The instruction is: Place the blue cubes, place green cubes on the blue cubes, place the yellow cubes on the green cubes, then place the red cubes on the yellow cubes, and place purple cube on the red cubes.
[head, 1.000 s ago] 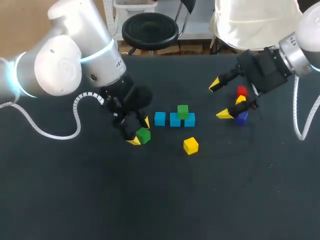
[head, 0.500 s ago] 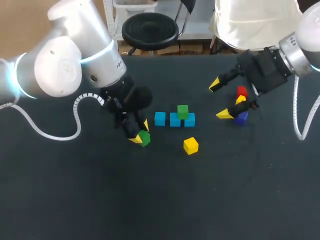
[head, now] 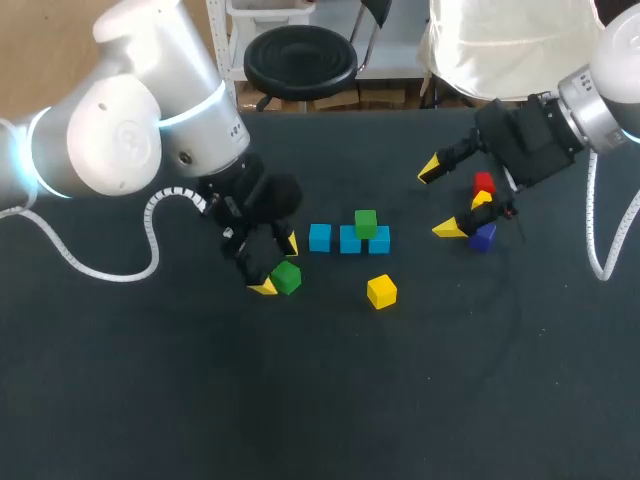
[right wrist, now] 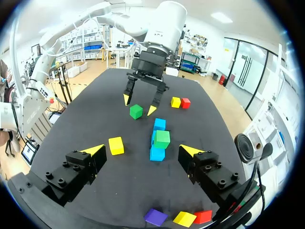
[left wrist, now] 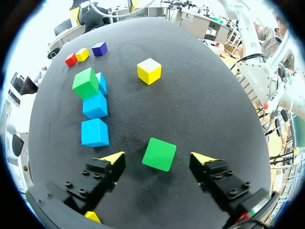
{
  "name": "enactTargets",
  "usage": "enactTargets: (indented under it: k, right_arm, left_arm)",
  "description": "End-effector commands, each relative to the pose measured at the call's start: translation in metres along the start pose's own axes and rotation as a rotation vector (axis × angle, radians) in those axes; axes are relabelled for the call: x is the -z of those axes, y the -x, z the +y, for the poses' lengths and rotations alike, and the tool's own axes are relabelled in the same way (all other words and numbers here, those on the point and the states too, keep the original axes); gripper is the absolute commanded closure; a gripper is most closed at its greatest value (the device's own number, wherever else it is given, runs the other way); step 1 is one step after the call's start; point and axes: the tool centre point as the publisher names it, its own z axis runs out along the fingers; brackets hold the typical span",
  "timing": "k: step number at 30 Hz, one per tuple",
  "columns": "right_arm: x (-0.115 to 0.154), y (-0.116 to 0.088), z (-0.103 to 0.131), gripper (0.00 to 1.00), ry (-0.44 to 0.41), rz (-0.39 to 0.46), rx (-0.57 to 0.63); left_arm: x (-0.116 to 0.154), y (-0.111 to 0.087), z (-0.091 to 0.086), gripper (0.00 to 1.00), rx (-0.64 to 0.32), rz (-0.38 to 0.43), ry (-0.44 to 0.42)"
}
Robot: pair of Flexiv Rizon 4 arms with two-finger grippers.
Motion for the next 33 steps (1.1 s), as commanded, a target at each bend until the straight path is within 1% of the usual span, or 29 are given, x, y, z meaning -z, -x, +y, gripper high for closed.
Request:
enactTargets:
  k: [1, 9, 10, 11, 12, 14, 15, 16, 19, 24, 25, 27, 33]
  right_arm:
    - [0.0000, -0.0002, 0.0003, 0.00, 0.000, -0.002, 0.001]
    - [0.0000, -0.0002, 0.0003, 0.00, 0.000, -0.002, 0.001]
    - [0.0000, -0.0002, 0.0003, 0.00, 0.000, -0.002, 0.001]
    - [0.0000, -0.0002, 0.0003, 0.00, 0.000, -0.002, 0.001]
    - [0.0000, -0.0002, 0.0003, 0.00, 0.000, -0.002, 0.001]
    - [0.0000, -0.0002, 0.0003, 0.00, 0.000, -0.002, 0.001]
    - [0.0000, -0.0002, 0.0003, 0.00, 0.000, -0.002, 0.001]
    - [0.0000, -0.0002, 0.0003, 0.00, 0.000, -0.002, 0.001]
    - [0.0000, -0.0002, 0.0003, 0.00, 0.000, -0.002, 0.001]
    - [0.0000, -0.0002, 0.0003, 0.00, 0.000, -0.002, 0.001]
    - [0.0000, -0.0002, 0.0003, 0.00, 0.000, -0.002, 0.001]
    - [0.0000, -0.0002, 0.0003, 0.00, 0.000, -0.002, 0.001]
    - [0.0000, -0.0002, 0.0003, 0.00, 0.000, -0.002, 0.001]
  left_arm:
    - [-0.0004, -0.0020, -0.0004, 0.00, 0.004, 0.001, 0.003]
    - [-0.0035, -0.0053, 0.0004, 0.00, 0.017, 0.003, 0.003]
    - [-0.0035, -0.0054, 0.0004, 0.17, 0.020, 0.002, 0.004]
    - [-0.0036, -0.0056, 0.0005, 0.19, 0.021, 0.002, 0.005]
    - [-0.0035, -0.0058, 0.0007, 0.34, 0.023, 0.002, 0.007]
    - [-0.0034, -0.0060, 0.0008, 0.35, 0.025, 0.002, 0.009]
    - [-0.0034, -0.0060, 0.0008, 0.46, 0.025, 0.001, 0.010]
    - [-0.0034, -0.0060, 0.0008, 0.49, 0.025, 0.001, 0.011]
    - [-0.0033, -0.0059, 0.0010, 0.50, 0.026, -0.002, 0.013]
    - [-0.0028, -0.0041, 0.0015, 0.45, 0.023, -0.008, 0.013]
    - [-0.0027, -0.0037, 0.0014, 0.46, 0.022, -0.008, 0.014]
    - [-0.0022, -0.0033, 0.0015, 0.44, 0.019, -0.014, 0.014]
    - [-0.0013, -0.0027, 0.0013, 0.49, 0.016, -0.012, 0.017]
